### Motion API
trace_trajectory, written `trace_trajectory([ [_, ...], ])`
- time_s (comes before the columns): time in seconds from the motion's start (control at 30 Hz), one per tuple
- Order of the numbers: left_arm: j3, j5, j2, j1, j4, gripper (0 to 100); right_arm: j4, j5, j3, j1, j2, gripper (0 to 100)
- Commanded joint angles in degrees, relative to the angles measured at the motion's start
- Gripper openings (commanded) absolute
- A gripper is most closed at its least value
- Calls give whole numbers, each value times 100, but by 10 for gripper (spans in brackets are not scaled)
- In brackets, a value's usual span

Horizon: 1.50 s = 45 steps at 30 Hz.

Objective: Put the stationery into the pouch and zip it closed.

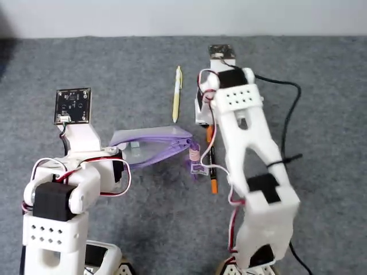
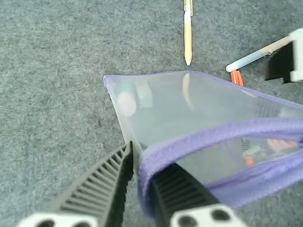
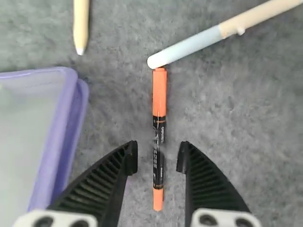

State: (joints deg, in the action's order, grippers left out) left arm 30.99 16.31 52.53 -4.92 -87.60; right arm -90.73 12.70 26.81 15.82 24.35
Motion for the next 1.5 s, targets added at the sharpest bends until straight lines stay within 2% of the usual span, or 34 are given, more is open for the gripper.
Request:
trace_trajectory([
  [0.0,-57,62,9,-9,114,14,-198,35,809,-84,567,161],
  [0.63,-48,62,-26,-18,132,14,-207,-167,2813,-233,3213,156],
  [0.7,-48,62,-26,-18,132,14,-207,-167,2954,-233,3389,117],
  [0.77,-48,62,-26,-18,132,14,-215,-167,3095,-224,3477,30],
  [0.8,-48,62,-26,-18,132,14,-233,-167,3147,-207,3468,0],
  [0.87,-48,62,-26,-18,123,14,-497,-167,3288,-198,3459,31],
  [1.03,-48,62,-26,-18,132,14,-1218,-167,3868,-198,3451,8],
  [1.17,-48,62,-26,-18,132,14,-1235,-290,4062,-312,3169,7],
  [1.3,-48,62,-26,-18,132,14,-1235,-633,3596,-268,2457,7],
  [1.47,-48,62,-9,-18,132,14,-1235,-651,1943,-233,866,7],
])
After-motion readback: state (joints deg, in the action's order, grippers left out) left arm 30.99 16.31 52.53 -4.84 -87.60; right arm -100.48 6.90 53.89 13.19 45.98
